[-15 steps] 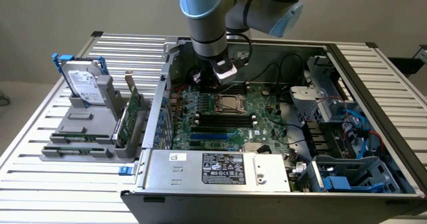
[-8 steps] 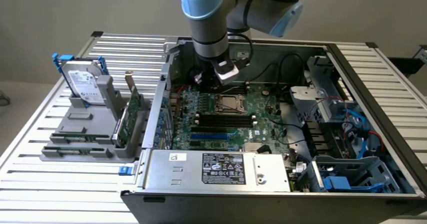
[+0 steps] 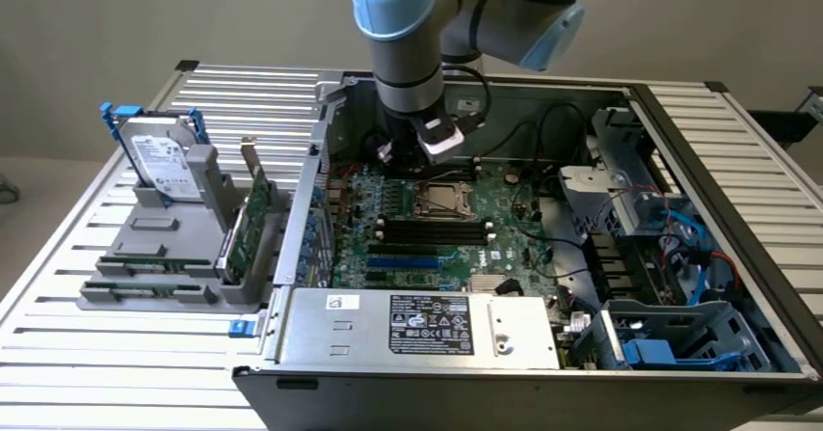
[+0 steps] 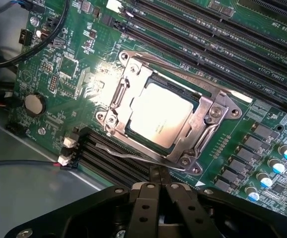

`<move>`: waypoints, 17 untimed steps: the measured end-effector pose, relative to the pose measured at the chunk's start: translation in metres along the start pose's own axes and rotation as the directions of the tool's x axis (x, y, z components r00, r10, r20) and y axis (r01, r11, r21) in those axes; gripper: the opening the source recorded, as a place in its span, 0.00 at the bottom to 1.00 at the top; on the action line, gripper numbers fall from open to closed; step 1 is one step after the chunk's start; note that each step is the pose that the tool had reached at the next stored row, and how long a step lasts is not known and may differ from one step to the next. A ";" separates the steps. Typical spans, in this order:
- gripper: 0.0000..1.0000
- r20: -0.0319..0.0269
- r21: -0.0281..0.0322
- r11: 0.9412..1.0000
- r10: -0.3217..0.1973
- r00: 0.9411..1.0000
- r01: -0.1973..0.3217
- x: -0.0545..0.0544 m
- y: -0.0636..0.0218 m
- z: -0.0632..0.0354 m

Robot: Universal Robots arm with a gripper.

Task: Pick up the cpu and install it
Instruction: 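Close the cpu cover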

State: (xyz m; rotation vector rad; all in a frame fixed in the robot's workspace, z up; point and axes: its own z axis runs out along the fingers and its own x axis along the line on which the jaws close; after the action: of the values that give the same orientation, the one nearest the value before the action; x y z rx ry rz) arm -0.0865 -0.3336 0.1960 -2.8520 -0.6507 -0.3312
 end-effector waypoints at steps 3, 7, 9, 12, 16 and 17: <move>0.11 0.001 0.002 1.000 -0.009 1.000 0.009 0.002 0.0012 0.0012; 0.11 0.003 0.007 1.000 -0.024 1.000 0.024 0.004 0.0033 0.0030; 0.11 0.004 0.008 1.000 -0.031 1.000 0.030 0.005 0.0042 0.0038; 0.11 0.005 0.010 0.999 -0.037 0.999 0.037 0.006 0.0048 0.0046; 0.11 0.006 0.011 0.999 -0.040 0.999 0.040 0.006 0.0052 0.0048; 0.11 0.006 0.011 0.999 -0.040 0.999 0.040 0.006 0.0052 0.0048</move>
State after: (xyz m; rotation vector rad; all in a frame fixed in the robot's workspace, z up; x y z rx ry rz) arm -0.0777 -0.3344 0.1923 -2.8337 -0.7096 -0.3248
